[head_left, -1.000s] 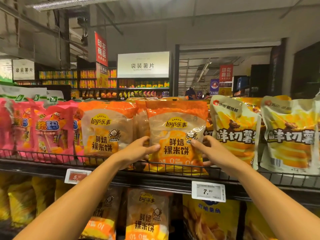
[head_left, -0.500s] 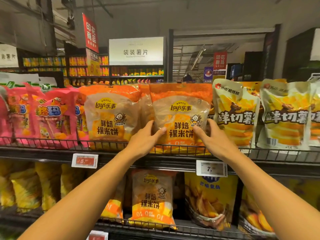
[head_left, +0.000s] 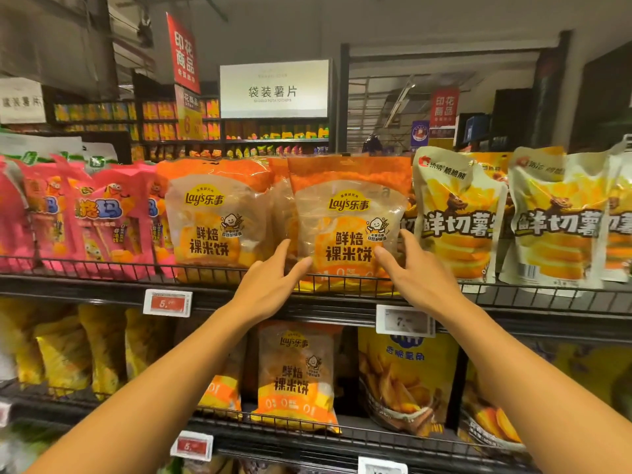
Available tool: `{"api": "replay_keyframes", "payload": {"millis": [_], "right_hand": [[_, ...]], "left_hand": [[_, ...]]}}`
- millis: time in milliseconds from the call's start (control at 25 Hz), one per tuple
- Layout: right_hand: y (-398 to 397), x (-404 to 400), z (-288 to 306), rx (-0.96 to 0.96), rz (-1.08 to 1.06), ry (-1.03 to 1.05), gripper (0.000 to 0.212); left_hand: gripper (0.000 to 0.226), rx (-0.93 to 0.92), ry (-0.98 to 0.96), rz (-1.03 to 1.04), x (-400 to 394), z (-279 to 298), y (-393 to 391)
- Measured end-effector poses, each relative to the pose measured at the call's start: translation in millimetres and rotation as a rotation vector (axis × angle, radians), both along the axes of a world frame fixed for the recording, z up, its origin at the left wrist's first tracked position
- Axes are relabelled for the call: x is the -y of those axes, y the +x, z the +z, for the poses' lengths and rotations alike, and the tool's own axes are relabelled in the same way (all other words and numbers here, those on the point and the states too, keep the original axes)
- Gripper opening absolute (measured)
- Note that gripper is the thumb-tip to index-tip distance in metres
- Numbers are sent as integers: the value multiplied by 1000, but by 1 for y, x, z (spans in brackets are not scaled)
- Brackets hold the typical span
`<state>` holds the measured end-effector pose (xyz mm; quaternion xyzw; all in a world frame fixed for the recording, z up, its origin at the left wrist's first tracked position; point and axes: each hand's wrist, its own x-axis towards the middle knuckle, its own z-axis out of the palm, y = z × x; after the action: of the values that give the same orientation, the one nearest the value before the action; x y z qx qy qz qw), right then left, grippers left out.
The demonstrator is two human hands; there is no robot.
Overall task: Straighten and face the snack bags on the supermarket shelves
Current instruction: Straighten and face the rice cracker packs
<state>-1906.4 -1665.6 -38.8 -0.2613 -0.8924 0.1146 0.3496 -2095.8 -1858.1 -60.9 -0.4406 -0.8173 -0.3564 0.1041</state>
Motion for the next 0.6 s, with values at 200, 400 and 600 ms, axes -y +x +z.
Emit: {"api": "replay_keyframes", "payload": {"millis": [200,400,600], "right_hand": [[3,0,1,-8,39,-18,82],[6,-3,2,-194,184,-159,78],[5,15,9,-507,301,-205,61]], "left_hand": [[75,27,64,-29,4,-4,5],[61,-77,122,-44,24,-15,15],[36,-218,282,-44,59,-14,18]]}}
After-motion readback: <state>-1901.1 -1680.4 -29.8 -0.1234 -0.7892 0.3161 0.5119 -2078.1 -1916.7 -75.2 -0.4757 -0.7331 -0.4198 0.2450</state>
